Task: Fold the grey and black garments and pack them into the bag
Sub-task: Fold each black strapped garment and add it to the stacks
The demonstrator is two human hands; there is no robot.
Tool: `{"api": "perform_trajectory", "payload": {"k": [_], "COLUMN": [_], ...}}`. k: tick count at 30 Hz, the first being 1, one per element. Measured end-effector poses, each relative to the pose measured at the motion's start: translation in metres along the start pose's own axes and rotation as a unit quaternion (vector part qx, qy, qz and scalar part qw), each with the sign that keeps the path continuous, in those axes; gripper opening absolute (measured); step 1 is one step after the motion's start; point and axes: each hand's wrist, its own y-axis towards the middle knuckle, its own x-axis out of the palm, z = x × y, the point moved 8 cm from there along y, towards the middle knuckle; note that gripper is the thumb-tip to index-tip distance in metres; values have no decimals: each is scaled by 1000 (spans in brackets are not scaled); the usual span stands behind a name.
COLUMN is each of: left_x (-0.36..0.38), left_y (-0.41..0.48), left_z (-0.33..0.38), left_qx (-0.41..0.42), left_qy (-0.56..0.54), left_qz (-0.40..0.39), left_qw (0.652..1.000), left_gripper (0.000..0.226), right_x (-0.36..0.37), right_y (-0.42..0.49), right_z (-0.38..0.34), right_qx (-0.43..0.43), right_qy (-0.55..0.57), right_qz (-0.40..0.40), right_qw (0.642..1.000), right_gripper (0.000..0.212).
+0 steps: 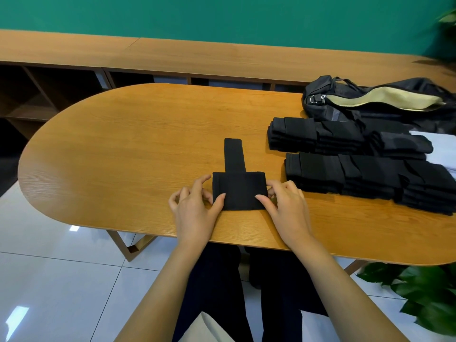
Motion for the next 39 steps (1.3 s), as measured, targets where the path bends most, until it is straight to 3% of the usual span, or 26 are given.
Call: {"api": "perform_trajectory", "payload": {"k": [7,11,19,26,31,39], "left_x": [3,8,18,17,13,11], "left_y": [0,0,-1,-1,-1,-3], "left_z": [2,2,10,11,12,14], "left_qx": [27,40,80,72,65,81], "left_qy": [34,53,63,46,30,22], "left_qz": [-8,-21,-129,-126,-107,-102], "left_qw": [999,998,986,988,992,991], "left_gripper": [30,20,62,56,66,71], "right_x": [3,4,11,10,11,3], "right_y": [2,0,2,2,-1,-1], "right_z": [-2,-8,-6,-6,-15,-16], "right_qx": [-14,-63,-52,-48,-95,-102], "right_qy": [-10,-45,-77,-43,-41,-14], "right_qz": [-13,-5,-19,-36,-73,-28], "right_qw": [1000,997,995,997,992,994], "right_gripper": [41,29,25,29,52,18]}}
